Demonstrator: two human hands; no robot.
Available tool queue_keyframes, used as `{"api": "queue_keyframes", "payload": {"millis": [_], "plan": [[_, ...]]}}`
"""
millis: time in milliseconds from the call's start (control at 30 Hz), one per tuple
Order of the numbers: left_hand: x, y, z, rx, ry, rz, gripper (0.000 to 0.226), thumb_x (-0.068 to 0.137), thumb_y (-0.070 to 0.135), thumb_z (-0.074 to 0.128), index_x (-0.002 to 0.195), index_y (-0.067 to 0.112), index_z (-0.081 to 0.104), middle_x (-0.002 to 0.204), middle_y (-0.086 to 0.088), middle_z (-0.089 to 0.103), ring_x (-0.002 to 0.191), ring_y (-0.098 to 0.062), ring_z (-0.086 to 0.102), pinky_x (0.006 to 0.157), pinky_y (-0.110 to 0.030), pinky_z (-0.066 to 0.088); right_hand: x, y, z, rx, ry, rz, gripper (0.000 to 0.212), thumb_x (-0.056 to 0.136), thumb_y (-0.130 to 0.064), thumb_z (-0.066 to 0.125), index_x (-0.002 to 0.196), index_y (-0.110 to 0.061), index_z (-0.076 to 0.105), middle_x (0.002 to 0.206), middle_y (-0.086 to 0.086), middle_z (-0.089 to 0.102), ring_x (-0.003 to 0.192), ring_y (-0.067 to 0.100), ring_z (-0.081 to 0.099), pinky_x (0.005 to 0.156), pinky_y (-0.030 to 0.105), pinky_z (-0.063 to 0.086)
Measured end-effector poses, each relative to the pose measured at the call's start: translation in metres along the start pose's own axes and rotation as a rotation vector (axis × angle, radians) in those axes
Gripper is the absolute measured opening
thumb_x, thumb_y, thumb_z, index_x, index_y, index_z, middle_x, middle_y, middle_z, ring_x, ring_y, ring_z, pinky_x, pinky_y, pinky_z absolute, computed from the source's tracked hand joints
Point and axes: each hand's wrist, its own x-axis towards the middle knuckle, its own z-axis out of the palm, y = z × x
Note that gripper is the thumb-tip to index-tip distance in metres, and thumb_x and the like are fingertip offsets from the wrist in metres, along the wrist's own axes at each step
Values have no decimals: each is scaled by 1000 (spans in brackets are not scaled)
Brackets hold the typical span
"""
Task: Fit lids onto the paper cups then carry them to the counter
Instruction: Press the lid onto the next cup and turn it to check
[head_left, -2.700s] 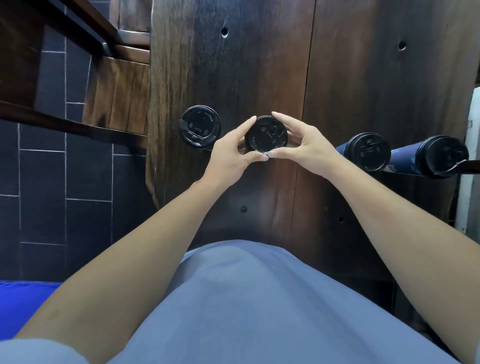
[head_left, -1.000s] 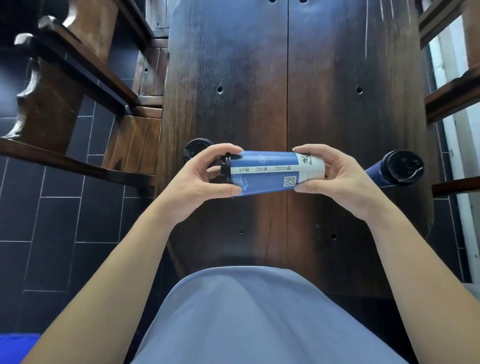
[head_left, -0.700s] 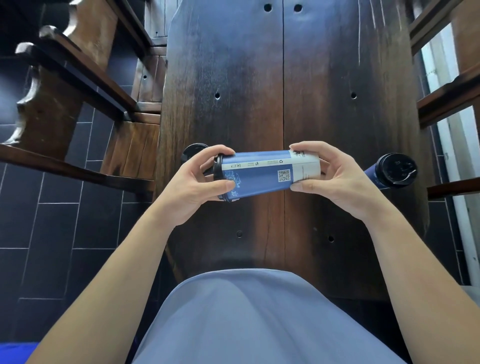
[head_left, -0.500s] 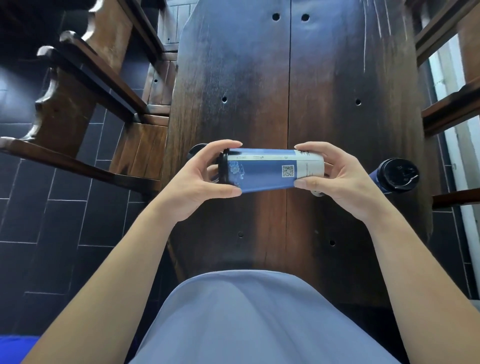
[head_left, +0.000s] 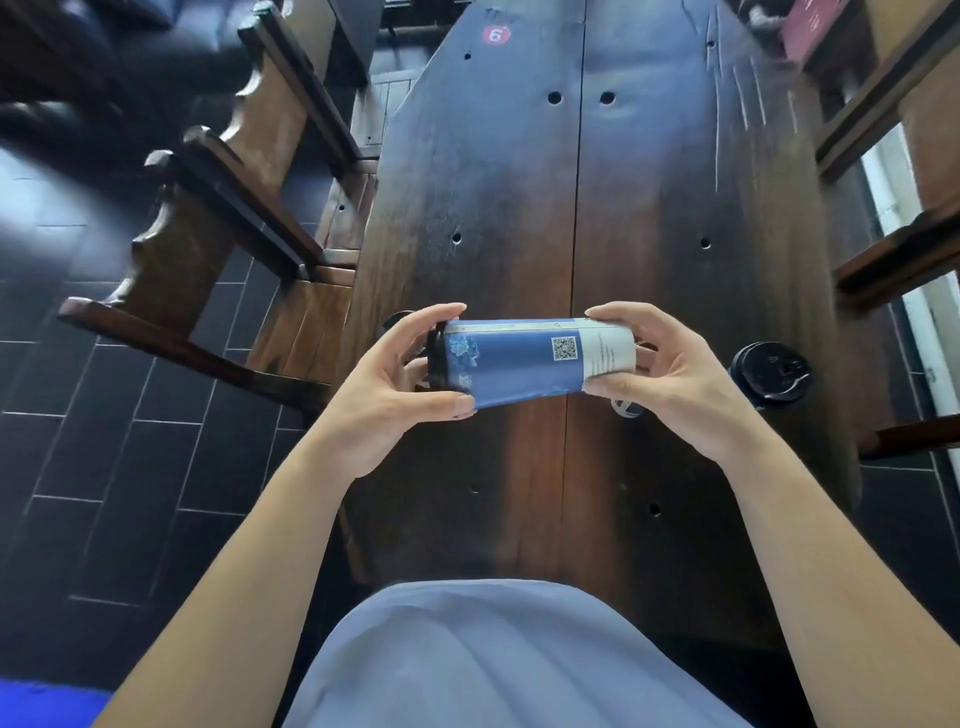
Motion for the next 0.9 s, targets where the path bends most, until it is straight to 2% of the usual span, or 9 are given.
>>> {"api": "queue_keyframes", "payload": {"millis": [133, 200, 300, 433, 567, 633, 767, 900], "plan": [[-2, 1, 2, -9, 21, 35, 65, 74, -9, 79, 129, 22, 66, 130, -2, 59, 114, -29, 61, 91, -71, 56, -2, -4, -1, -12, -7, -1, 59, 79, -12, 83, 132, -21, 60, 124, -3, 68, 115, 19, 64, 90, 36, 56], [-3, 3, 0, -14, 28, 29, 61, 76, -7, 78, 126, 25, 67, 126, 0, 61, 113, -26, 63, 88, -66, 60, -3, -6, 2, -15, -25, -13, 64, 78, -11, 84, 135, -22, 58, 126, -3, 66, 118, 20, 63, 93, 38, 56], [-5, 3, -7, -35, 20, 13, 61, 77, -3, 79, 129, 28, 66, 127, -2, 62, 117, -31, 65, 84, -61, 62, -3, -8, 8, -41, -37, -32, 69, 78, -5, 85, 138, -22, 56, 131, 0, 64, 127, 23, 59, 99, 41, 54], [-6, 3, -22, -78, -63, 23, 70, 72, 1, 85, 134, 26, 64, 134, -5, 60, 121, -29, 64, 89, -63, 60, -3, -16, 19, -68, -8, -34, 65, 77, -7, 85, 134, -20, 58, 127, 3, 66, 123, 23, 61, 92, 37, 56], [-9, 1, -38, -50, -104, 88, 65, 74, -13, 78, 126, 23, 66, 149, -11, 51, 122, -27, 58, 93, -70, 55, -6, -22, 36, -97, 16, 7, 63, 78, -9, 84, 134, -21, 57, 127, 4, 66, 120, 25, 62, 90, 40, 59], [-10, 1, -45, -53, -99, 95, 60, 72, -9, 80, 121, 21, 66, 145, -14, 52, 119, -30, 58, 89, -67, 58, -7, -24, 46, -117, 30, 10, 64, 79, -9, 84, 135, -22, 57, 128, 4, 66, 121, 25, 62, 92, 40, 59], [-16, -1, -58, -133, -104, 40, 58, 68, 8, 84, 121, 25, 69, 127, -8, 55, 110, -26, 63, 85, -60, 61, -9, -31, 69, -66, 86, 9, 64, 78, 0, 83, 135, -19, 61, 125, 10, 66, 109, 15, 64, 80, 26, 57], [-20, -5, -73, -166, -176, 49, 70, 69, 5, 85, 133, 25, 65, 139, -13, 52, 117, -29, 61, 92, -62, 59, -15, -39, 87, -60, 138, 20, 58, 79, 5, 81, 132, -10, 63, 120, 12, 66, 102, 15, 67, 75, 24, 58]]}}
